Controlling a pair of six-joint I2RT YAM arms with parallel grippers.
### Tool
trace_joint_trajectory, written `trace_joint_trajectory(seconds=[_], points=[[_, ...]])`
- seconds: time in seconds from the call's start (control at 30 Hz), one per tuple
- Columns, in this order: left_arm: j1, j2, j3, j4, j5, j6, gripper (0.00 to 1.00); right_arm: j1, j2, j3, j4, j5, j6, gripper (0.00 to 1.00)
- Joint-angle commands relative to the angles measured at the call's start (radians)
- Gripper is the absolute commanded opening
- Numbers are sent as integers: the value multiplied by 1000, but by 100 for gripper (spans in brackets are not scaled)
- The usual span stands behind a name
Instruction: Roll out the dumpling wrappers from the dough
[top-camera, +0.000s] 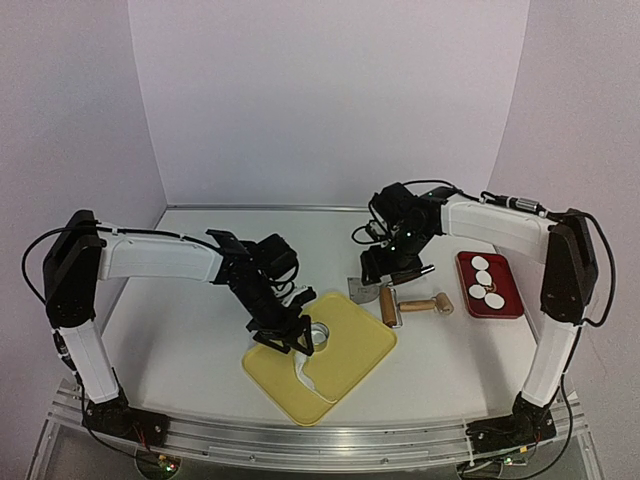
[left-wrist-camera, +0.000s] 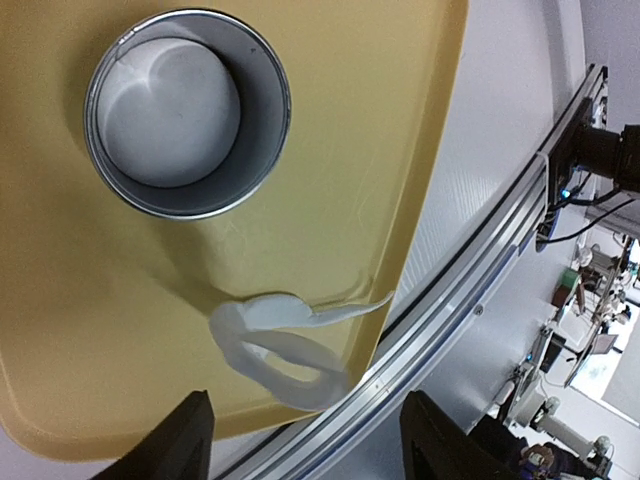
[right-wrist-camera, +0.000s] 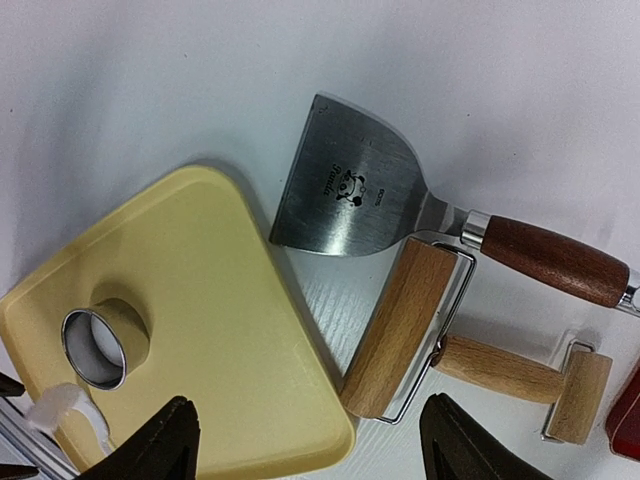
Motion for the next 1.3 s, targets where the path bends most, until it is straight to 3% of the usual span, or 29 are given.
trace_joint_trajectory(seconds=[0.0,0.13,0.27,0.5,0.7,0.83,1.27], points=[[-2,-46,54,-154,-17,53,68,1,-58,-3,1,23,-30,76],[-2,-120,49,-202,-19,39,70,1,-62,-11,1,-14,-67,76],[15,-158,70,-169,-82,-33,74,4,-34,-12,1,-178,-120,71],[99,-73,126,28,-200,-244,71,51,52,37,1,-249,-117,68],[172,-56,21,236,-254,-413,68,103,171,127,-27,-234,-128,63],[173,-22,49,224,-256,-411,67,135,231,177,-45,-235,-144,60],[173,18,37,229,-228,-409,67,171,367,269,-76,-268,-160,37]])
